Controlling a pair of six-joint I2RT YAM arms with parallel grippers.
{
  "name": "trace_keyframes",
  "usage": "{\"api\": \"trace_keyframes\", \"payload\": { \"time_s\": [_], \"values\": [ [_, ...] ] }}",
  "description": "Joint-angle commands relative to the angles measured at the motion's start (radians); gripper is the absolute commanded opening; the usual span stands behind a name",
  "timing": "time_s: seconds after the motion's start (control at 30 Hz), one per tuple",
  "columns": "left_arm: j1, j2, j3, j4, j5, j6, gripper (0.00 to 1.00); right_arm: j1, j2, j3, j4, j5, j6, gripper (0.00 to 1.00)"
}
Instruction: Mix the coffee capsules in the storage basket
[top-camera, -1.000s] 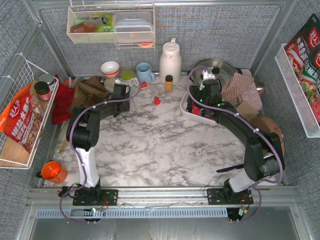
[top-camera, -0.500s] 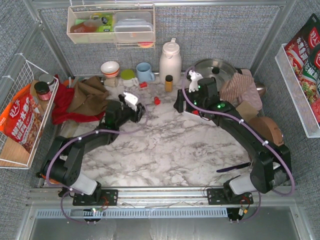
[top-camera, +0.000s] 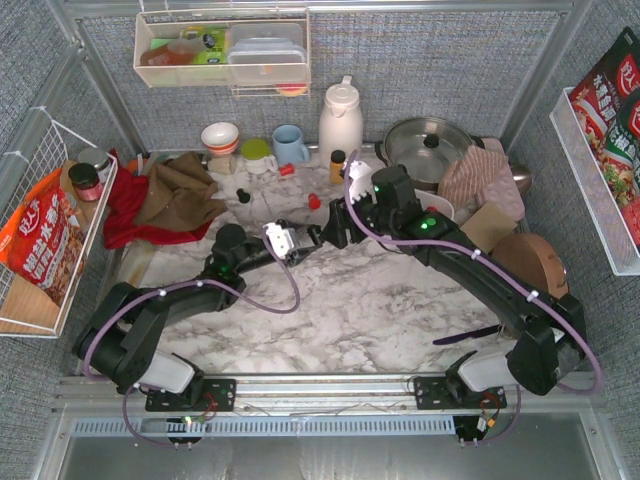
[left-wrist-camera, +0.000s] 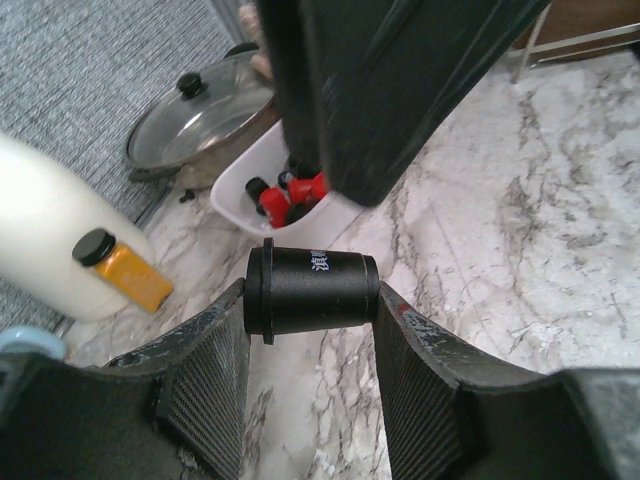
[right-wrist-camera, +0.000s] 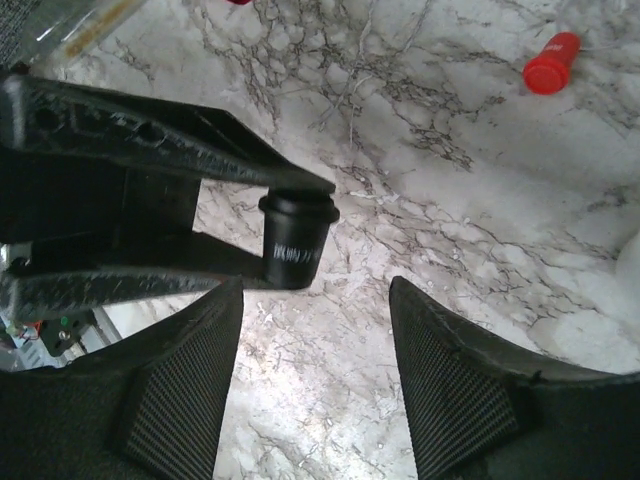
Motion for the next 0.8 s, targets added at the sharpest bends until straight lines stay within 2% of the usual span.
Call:
{"api": "trace_keyframes", "payload": {
  "time_s": [0.0, 0.63, 0.77],
  "values": [
    [-0.027, -0.011, 0.0, 0.062, 0.063, 0.012, 0.5, 0.023, 0.025, 0.011, 0.028, 0.003, 0.013, 0.64],
    [-0.062, -0.027, 0.002, 0.063, 0.01, -0.01, 0.5, 0.082, 0.061, 0.009, 0.029, 0.066, 0.038, 0.51],
    [-0.063, -0.027, 0.002, 0.075, 0.001, -0.021, 0.51, 0.086, 0.066, -0.002, 0.038, 0.07, 0.061, 0.41]
  ]
}}
